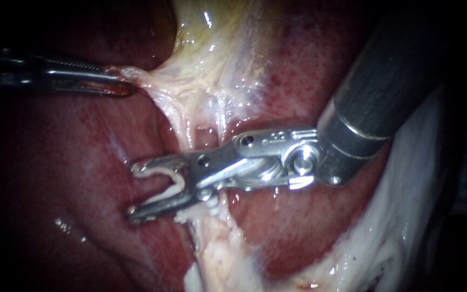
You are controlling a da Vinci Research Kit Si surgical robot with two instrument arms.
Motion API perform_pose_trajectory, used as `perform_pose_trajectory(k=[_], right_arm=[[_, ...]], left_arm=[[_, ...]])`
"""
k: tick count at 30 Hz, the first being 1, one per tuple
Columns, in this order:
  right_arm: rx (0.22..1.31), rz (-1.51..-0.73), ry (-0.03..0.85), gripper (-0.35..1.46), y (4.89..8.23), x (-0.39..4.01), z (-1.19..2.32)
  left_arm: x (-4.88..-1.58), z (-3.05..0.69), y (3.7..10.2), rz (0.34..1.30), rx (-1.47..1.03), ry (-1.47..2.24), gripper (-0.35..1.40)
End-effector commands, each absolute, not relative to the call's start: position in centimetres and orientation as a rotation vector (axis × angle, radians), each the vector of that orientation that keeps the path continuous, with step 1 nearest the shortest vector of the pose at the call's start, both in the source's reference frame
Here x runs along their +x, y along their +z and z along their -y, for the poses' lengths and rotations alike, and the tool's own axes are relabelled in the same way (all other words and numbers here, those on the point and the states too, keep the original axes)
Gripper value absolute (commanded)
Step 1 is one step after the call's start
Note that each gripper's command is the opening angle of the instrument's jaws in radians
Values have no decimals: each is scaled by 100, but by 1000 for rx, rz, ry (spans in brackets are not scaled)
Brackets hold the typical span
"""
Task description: Clipping third clip left tube
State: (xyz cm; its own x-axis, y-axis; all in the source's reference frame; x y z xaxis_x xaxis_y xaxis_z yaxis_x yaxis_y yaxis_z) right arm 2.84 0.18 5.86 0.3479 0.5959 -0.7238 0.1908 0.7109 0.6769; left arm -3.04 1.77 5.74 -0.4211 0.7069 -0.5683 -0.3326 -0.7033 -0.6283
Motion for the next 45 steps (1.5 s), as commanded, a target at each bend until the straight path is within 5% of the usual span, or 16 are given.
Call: perform_pose_trajectory(k=[1,21,45], right_arm=[[778,-1216,300,49,586,283,-18],[755,-1215,326,49,587,203,-34],[786,-1183,372,48,659,181,-29]], left_arm=[[-304,-177,574,568,-1140,2143,-35],[-303,-177,574,568,-1140,2143,-35],[-303,-176,575,568,-1140,2144,-35]])
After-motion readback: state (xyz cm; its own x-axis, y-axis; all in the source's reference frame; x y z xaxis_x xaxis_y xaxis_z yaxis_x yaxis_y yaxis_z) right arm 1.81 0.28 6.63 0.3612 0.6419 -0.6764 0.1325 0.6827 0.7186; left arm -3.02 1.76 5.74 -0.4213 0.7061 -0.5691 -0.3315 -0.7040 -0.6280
